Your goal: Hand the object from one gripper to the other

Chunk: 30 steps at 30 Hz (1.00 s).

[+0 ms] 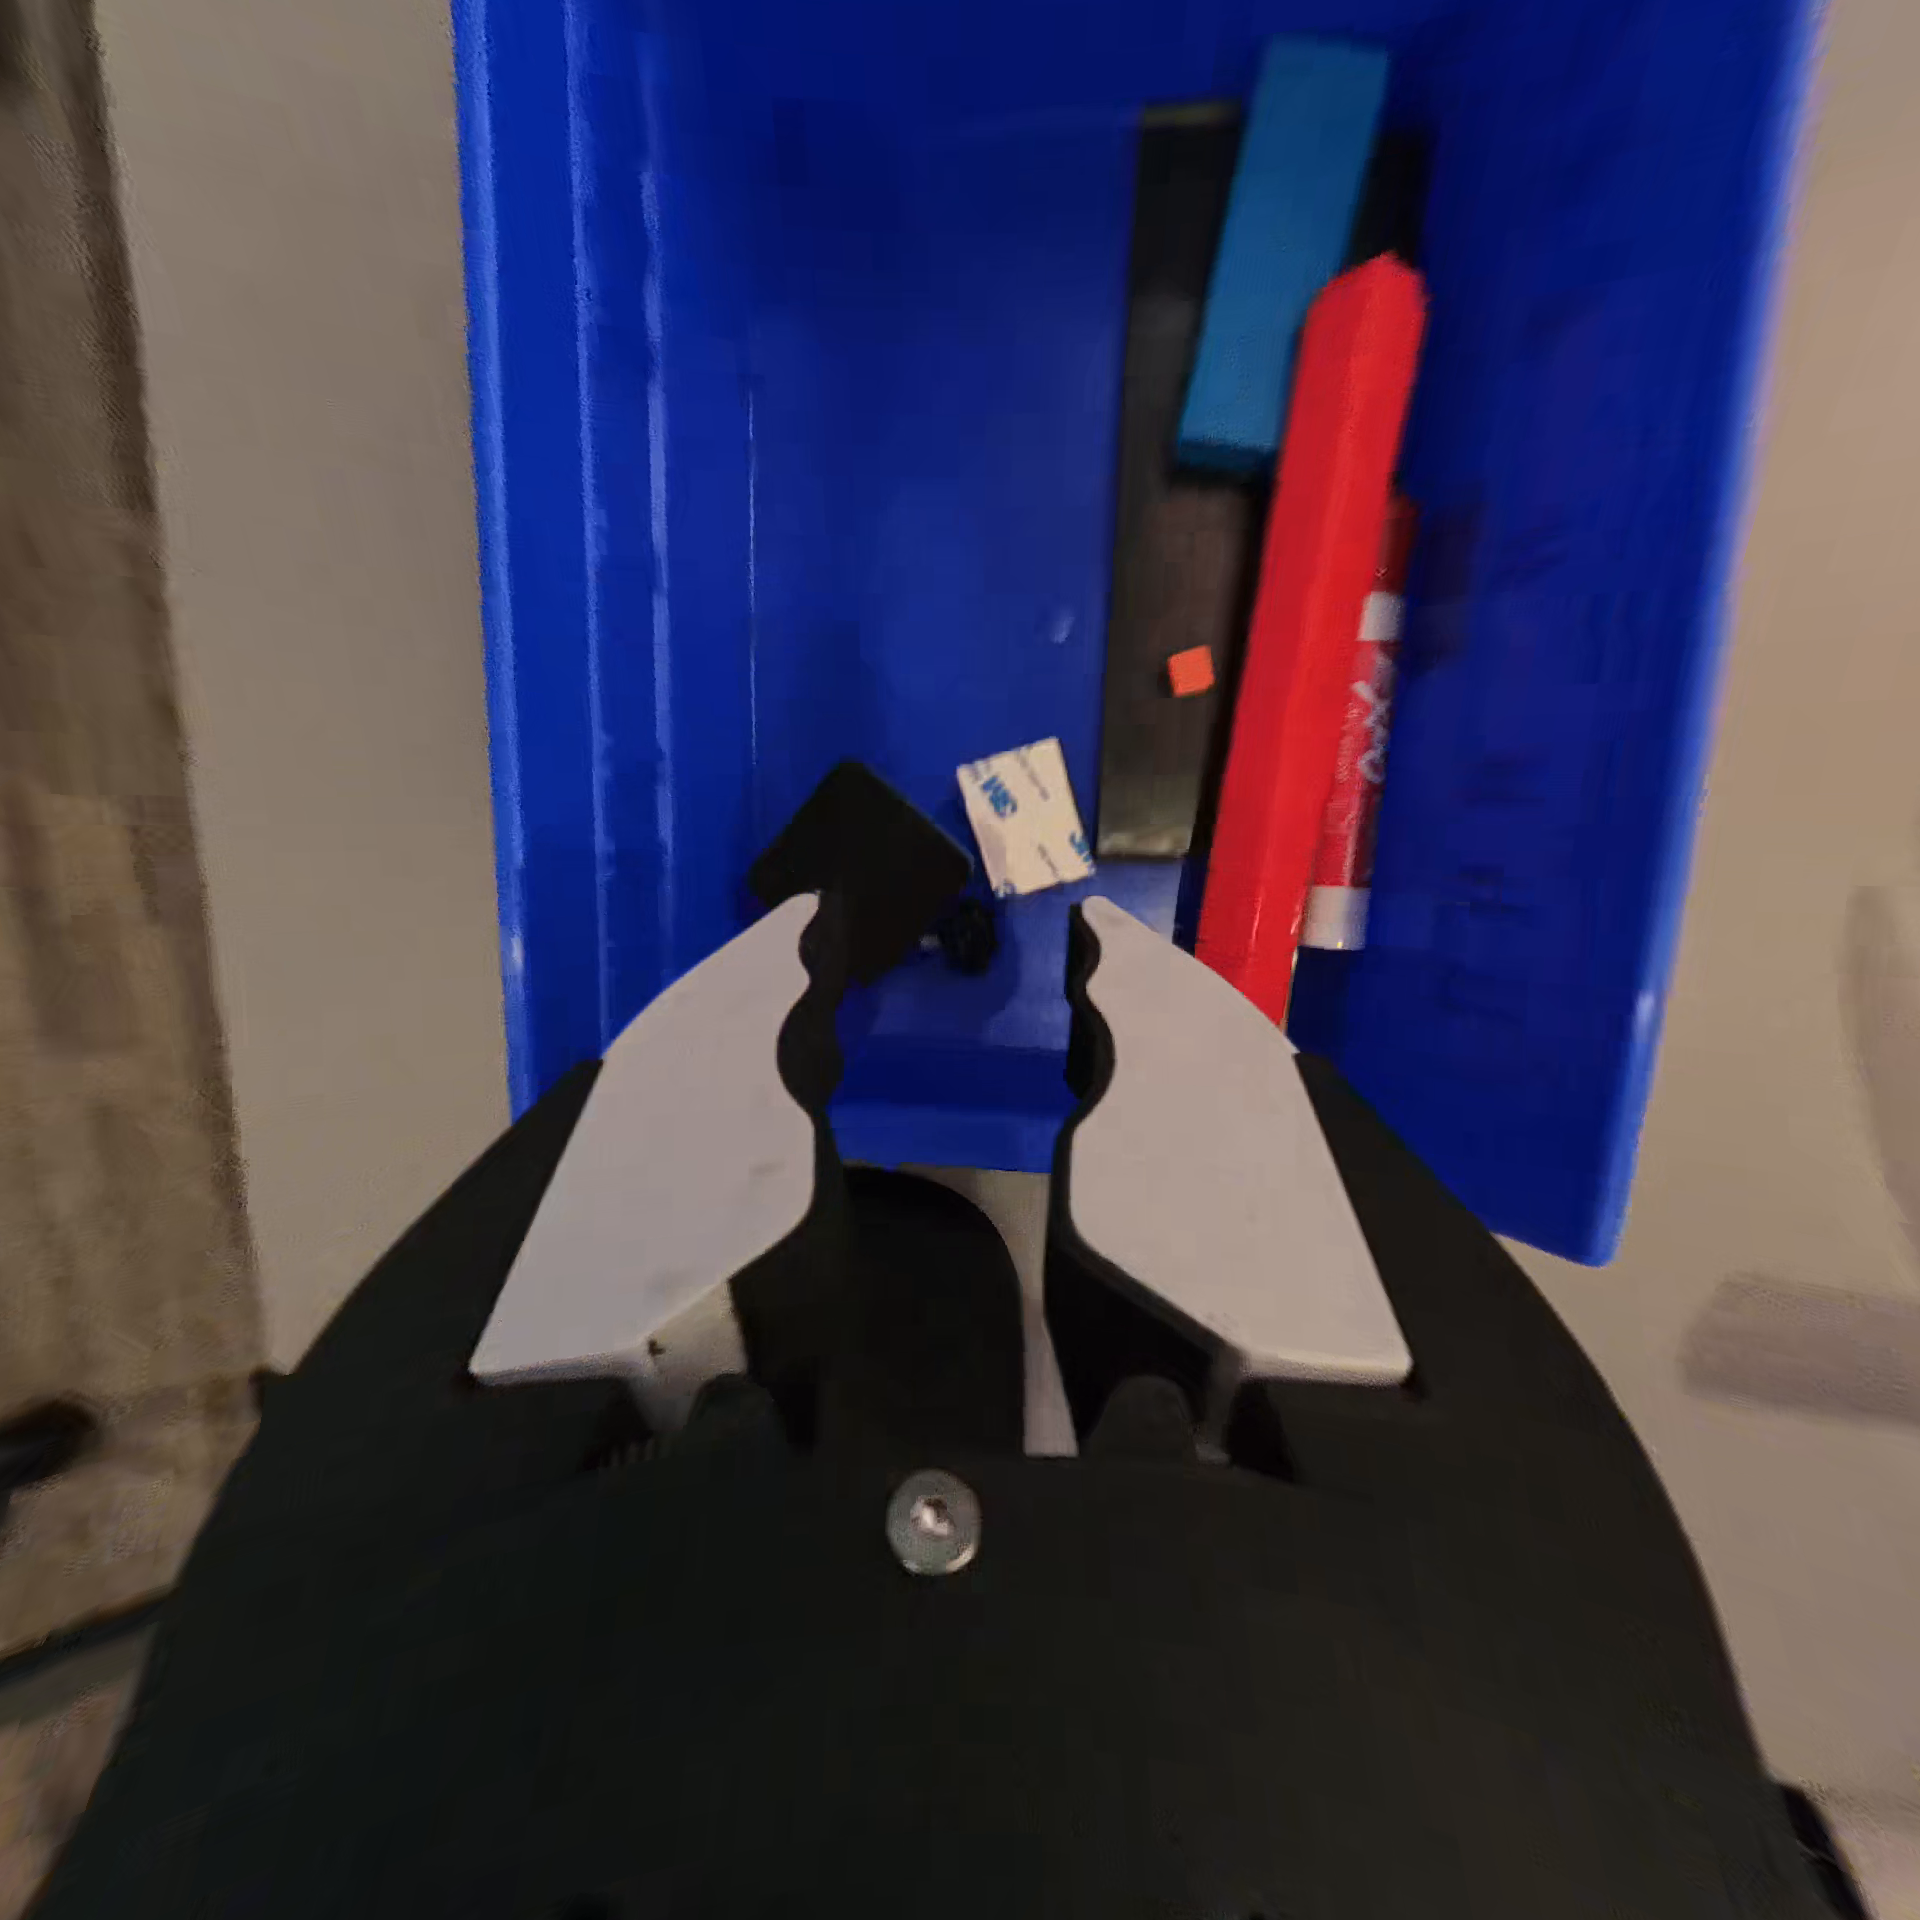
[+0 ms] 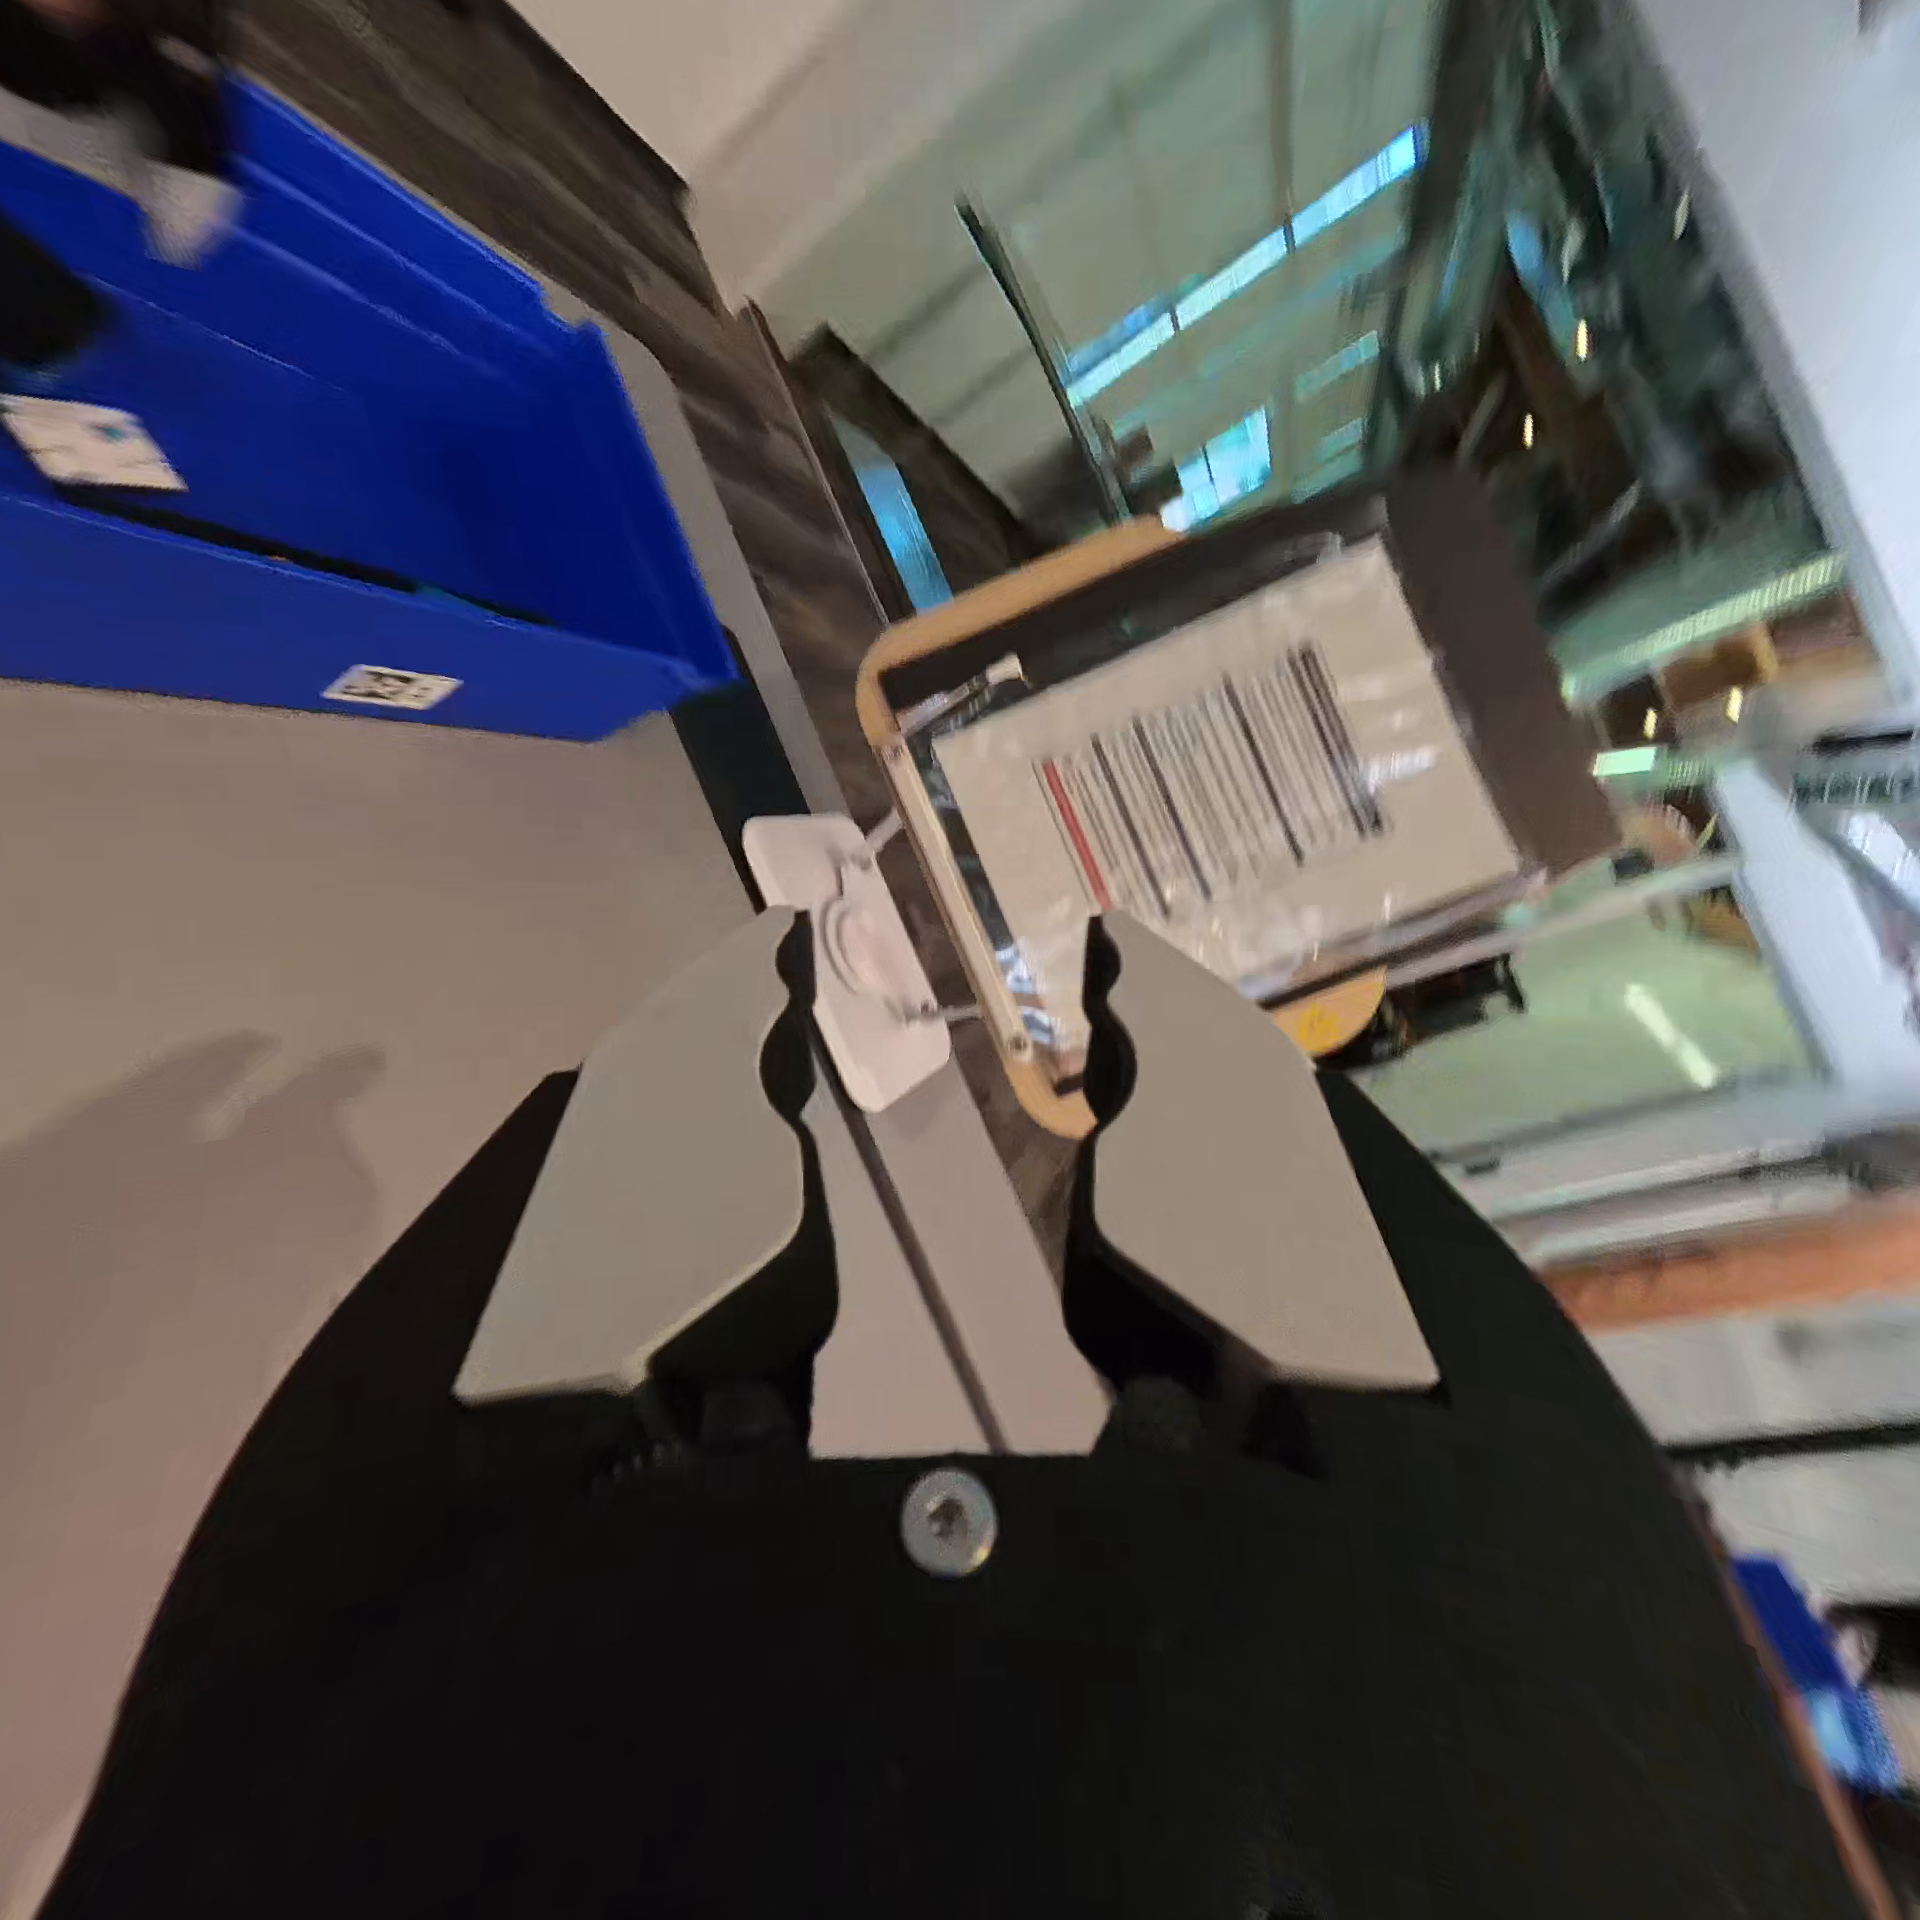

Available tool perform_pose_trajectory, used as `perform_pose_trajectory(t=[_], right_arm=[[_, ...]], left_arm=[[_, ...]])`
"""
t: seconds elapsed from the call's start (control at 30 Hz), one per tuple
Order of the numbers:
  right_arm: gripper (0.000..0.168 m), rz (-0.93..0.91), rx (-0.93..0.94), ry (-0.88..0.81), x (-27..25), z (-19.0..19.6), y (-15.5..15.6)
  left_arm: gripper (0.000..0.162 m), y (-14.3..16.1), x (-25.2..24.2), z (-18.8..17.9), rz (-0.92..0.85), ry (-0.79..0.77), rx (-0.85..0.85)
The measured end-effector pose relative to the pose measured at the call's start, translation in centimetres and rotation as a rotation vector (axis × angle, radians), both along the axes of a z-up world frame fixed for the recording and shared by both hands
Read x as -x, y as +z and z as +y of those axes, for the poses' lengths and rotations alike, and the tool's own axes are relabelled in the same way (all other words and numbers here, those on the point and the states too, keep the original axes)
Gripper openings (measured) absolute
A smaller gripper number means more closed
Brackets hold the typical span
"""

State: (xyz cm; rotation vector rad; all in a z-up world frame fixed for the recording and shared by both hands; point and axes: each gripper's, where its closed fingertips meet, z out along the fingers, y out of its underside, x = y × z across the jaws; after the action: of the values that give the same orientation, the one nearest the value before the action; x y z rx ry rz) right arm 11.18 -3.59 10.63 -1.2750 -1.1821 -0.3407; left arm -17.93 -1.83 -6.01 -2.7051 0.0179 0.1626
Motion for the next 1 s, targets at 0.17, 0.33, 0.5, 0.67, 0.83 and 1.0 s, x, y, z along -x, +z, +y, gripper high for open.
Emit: perform_pose_trajectory(t=[0.17,0.33,0.5,0.67,0.83,1.0], right_arm=[[0.059,0.184,0.204,-0.191,-2.2,4.4,-2.1],[0.059,0.179,0.27,-0.258,-2.9,6.0,-3.8],[0.059,0.155,0.291,-0.249,-2.7,5.9,-4.4],[0.059,0.145,0.303,-0.212,-2.1,5.2,-4.5],[0.059,0.113,0.33,-0.188,-1.5,4.8,-5.2],[0.059,0.093,0.35,-0.15,-0.5,4.3,-5.7]], left_arm=[[0.068,-4.9,-0.3,-1.2,-0.194,0.072,0.24],[0.071,-6.6,0.6,-0.3,-0.156,0.121,0.29],[0.075,-7.3,1.1,-0.7,-0.13,0.151,0.331],[0.077,-8.2,1.8,-0.9,-0.138,0.18,0.361],[0.071,-8.3,2.7,-0.2,-0.143,0.205,0.33],[0.072,-8.5,3.3,0.1,-0.119,0.196,0.332]])
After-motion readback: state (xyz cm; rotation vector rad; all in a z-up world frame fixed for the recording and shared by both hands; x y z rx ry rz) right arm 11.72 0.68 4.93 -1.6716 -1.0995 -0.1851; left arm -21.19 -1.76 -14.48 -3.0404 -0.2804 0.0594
